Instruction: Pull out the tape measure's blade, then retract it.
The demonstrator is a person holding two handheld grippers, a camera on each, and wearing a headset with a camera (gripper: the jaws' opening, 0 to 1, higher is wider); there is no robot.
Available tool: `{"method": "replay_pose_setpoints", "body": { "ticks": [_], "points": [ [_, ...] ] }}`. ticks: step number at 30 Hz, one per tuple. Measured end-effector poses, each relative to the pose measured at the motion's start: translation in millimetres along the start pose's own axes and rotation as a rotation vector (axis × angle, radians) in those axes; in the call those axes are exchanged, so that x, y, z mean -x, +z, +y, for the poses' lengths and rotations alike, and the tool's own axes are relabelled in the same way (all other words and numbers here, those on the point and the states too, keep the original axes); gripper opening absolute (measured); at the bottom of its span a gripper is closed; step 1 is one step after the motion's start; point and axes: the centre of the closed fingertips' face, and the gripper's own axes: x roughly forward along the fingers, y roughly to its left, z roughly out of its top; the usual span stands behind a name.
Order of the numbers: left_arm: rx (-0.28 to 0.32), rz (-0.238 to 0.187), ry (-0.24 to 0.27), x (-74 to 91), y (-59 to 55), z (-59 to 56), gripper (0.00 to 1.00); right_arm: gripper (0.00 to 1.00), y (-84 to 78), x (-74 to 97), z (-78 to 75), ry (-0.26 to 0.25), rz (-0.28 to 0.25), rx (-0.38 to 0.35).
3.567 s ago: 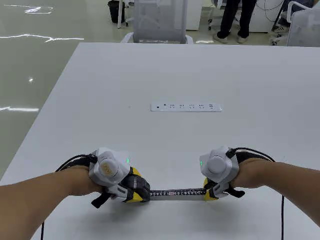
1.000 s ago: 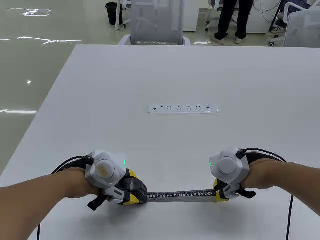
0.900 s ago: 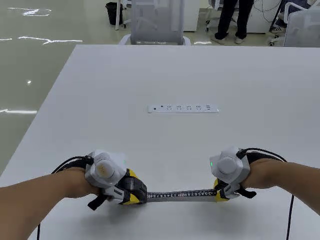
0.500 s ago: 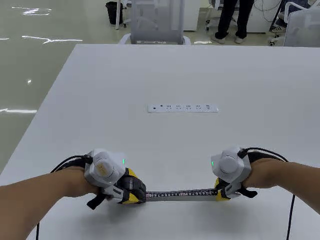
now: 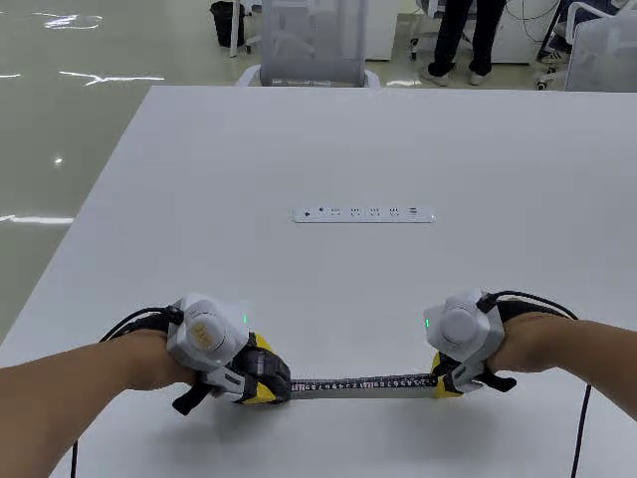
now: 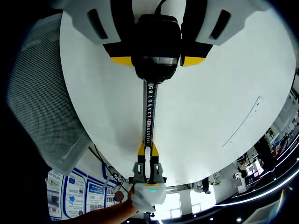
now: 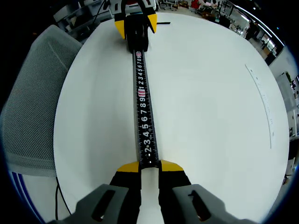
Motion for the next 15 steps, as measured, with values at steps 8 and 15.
{"method": "replay_pose_setpoints", "body": {
  "ticks": [8, 15],
  "points": [
    [0.001, 0.000, 0.000, 0.2, 0.5, -0.3, 0.33, 0.11, -3.6, 1.7, -0.4, -0.003, -0.001, -0.020],
    [0.001, -0.001, -0.001, 0.2, 0.6, -0.6, 0.33, 0.11, -6.9, 2.4, -0.9, -0.008, 0.003, -0.017]
  ]
}}
